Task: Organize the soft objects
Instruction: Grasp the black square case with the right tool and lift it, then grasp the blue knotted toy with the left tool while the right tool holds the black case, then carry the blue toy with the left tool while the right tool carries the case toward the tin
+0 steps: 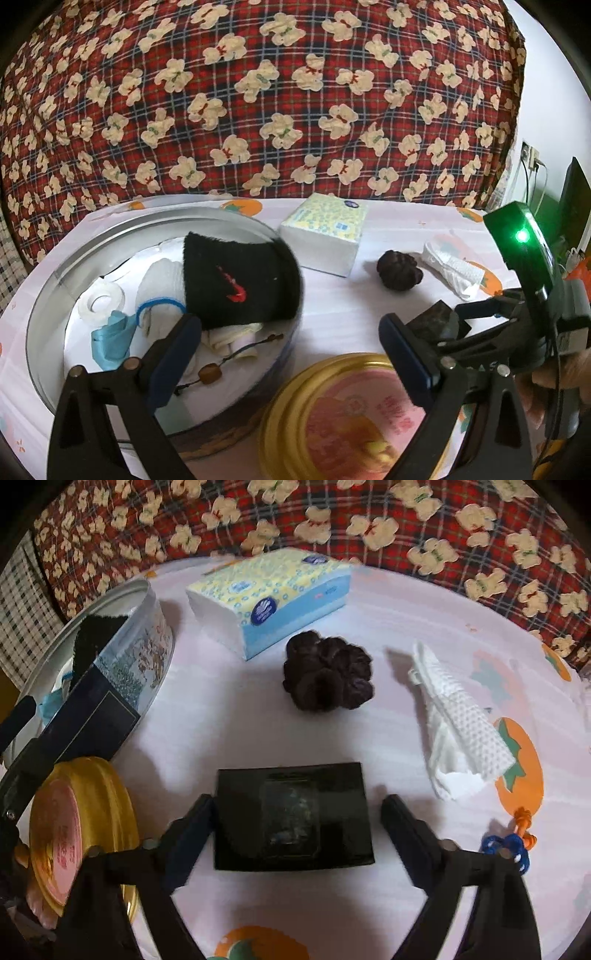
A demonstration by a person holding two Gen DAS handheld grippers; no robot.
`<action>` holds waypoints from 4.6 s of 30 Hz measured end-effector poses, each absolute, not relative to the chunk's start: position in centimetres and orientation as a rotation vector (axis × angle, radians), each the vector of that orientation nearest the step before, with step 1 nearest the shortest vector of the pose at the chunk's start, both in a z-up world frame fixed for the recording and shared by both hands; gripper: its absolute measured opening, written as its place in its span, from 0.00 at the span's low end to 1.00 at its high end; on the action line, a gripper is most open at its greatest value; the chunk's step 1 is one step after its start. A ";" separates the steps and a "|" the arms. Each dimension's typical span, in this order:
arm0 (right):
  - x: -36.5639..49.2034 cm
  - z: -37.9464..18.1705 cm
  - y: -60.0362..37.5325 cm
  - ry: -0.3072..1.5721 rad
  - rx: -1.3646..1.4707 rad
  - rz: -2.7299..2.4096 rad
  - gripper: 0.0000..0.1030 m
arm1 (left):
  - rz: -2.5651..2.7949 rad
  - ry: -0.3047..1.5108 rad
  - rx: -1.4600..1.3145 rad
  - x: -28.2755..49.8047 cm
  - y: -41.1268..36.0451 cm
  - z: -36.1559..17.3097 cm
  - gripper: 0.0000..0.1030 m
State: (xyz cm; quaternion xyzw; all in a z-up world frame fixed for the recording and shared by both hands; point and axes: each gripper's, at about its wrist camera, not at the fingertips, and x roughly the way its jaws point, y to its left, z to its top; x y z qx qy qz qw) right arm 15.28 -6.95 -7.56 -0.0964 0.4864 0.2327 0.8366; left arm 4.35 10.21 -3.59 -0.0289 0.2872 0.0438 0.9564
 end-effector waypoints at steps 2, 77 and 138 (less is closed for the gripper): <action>15.1 -7.2 -8.0 0.998 -0.152 0.522 0.78 | 0.083 0.581 -0.050 4.4 9.7 -3.4 0.95; 13.0 -3.2 -30.1 0.456 0.123 -0.009 0.78 | -0.262 0.664 0.014 11.7 -10.9 -5.5 0.10; 8.2 -2.1 -17.4 0.319 0.039 0.122 0.79 | -0.076 0.332 -0.080 3.4 -0.3 -3.1 0.10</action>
